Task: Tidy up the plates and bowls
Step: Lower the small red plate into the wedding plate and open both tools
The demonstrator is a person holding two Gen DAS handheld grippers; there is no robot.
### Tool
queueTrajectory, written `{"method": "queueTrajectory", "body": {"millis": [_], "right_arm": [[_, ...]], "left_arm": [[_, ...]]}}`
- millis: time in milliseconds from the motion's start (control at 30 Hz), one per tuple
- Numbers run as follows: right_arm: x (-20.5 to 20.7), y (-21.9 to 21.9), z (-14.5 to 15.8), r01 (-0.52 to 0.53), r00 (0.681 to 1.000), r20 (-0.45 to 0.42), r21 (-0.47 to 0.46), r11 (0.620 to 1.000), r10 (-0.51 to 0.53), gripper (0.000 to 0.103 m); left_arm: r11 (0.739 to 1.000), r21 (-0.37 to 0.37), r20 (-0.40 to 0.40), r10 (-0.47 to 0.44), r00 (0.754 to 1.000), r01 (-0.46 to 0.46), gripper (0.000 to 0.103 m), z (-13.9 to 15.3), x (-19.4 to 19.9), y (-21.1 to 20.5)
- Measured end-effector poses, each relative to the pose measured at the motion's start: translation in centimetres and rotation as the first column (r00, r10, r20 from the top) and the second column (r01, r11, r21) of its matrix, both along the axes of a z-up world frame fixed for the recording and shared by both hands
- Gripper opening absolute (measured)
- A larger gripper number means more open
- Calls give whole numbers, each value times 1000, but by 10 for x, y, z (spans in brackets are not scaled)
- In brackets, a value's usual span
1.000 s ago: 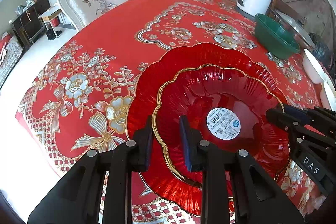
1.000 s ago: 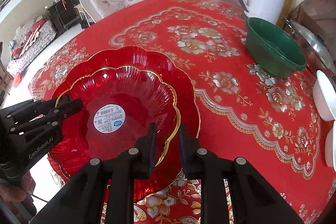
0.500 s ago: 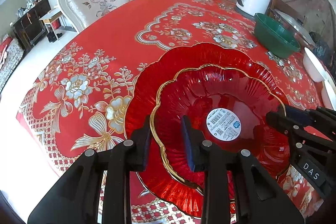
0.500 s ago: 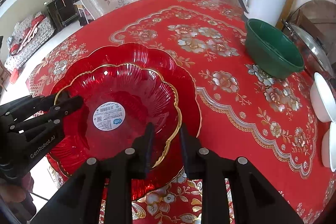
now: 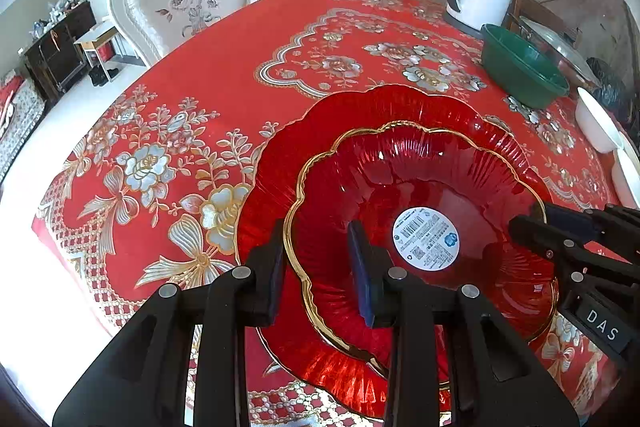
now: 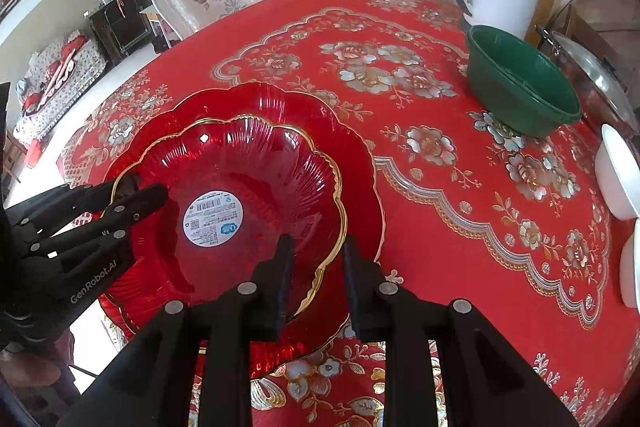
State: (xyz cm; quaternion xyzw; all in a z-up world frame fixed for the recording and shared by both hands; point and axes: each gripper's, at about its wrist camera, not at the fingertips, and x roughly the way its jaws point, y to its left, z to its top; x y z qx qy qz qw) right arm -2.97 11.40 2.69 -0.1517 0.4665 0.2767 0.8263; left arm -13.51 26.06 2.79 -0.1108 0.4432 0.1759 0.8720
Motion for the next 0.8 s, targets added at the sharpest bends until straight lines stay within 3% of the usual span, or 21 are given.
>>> {"method": "queueTrajectory", "body": {"millis": [500,567,667,800], "right_arm": [[-5,10,3,-15,999,33,-99,995,19,26],[-7,10,8,-10,997,69,-116,993,18,29],[-7,8,15,2,995,101,-113,994,9,46],[-5,0,19,12,996,90,-83,996,-5,48]], "left_arm": [[1000,22,0,-1,1000,1,30,0,2,-1],[999,37,-4,2,1000,-2,30,-1,2,-2],[1000,30,4,5,1000,-5,30,-2,2,-1],[1000,25,6,8,1000,-8,30,-1,1,0]]}}
